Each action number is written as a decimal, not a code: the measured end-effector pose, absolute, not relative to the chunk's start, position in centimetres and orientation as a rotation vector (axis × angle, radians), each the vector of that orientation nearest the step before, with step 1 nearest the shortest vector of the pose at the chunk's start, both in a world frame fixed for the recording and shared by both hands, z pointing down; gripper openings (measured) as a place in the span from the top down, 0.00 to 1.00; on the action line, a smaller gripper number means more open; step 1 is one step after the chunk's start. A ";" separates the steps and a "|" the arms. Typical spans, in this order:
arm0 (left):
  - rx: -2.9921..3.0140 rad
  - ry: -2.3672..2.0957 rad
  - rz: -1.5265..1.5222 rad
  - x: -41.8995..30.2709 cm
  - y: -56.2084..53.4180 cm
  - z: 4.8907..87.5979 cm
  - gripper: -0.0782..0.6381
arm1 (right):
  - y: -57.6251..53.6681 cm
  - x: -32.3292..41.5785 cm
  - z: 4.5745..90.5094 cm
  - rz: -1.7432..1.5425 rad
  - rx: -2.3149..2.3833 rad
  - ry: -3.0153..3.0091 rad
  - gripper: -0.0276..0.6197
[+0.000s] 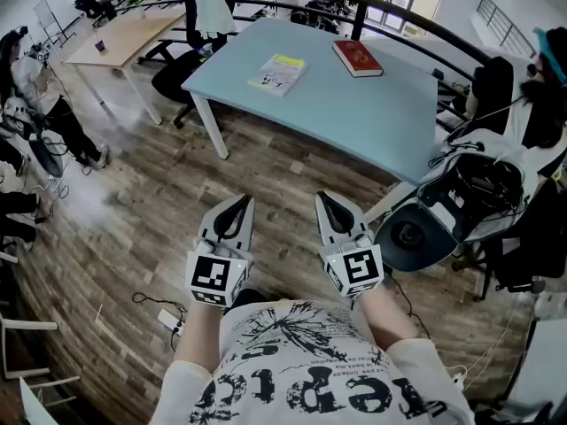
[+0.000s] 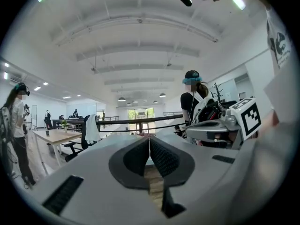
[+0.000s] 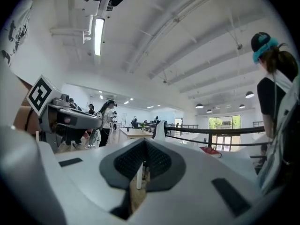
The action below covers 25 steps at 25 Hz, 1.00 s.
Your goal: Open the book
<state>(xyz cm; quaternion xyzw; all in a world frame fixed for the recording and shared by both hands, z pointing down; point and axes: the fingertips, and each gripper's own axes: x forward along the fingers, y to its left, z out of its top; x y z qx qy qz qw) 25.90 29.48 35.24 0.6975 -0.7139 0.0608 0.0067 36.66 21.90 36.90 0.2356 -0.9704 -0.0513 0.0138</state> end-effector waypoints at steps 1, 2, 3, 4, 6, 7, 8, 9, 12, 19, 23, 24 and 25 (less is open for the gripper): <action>2.180 -2.228 0.191 25.7 29.4 35.4 0.86 | 21.8 36.5 37.1 -0.160 0.740 -3.019 0.94; 2.177 -2.222 0.191 25.4 29.3 35.7 0.86 | 21.7 36.2 37.3 -0.168 0.746 -3.012 0.94; 2.172 -2.216 0.190 25.1 29.1 36.0 0.86 | 21.6 35.8 37.7 -0.180 0.750 -3.000 0.94; 2.168 -2.210 0.190 24.6 29.0 36.3 0.86 | 21.5 35.3 38.0 -0.190 0.753 -2.988 0.94; 2.159 -2.193 0.186 23.3 28.7 37.0 0.86 | 21.3 34.1 38.5 -0.188 0.759 -2.971 0.94; 2.156 -2.182 0.183 22.6 28.5 37.3 0.86 | 21.2 33.3 38.8 -0.181 0.766 -2.963 0.94; 2.158 -2.172 0.180 21.8 28.2 37.5 0.86 | 20.9 32.6 39.0 -0.176 0.776 -2.954 0.94; 2.164 -2.162 0.179 21.0 27.8 37.8 0.86 | 20.5 31.7 39.2 -0.174 0.788 -2.947 0.94; 2.204 -2.130 0.178 18.1 25.7 38.3 0.86 | 18.7 28.8 39.7 -0.180 0.832 -2.926 0.94; 2.299 -2.054 0.173 6.9 19.0 37.4 0.86 | 12.7 19.1 38.8 -0.174 1.001 -2.881 0.94; 2.370 -1.982 0.172 0.6 15.5 36.6 0.86 | 9.8 13.3 38.2 -0.177 1.110 -2.843 0.94; 2.392 -1.960 0.176 -0.6 14.5 36.5 0.86 | 9.0 12.1 38.2 -0.172 1.138 -2.832 0.94; 2.414 -1.935 0.183 -1.8 13.6 36.5 0.86 | 8.2 10.9 38.2 -0.165 1.168 -2.819 0.94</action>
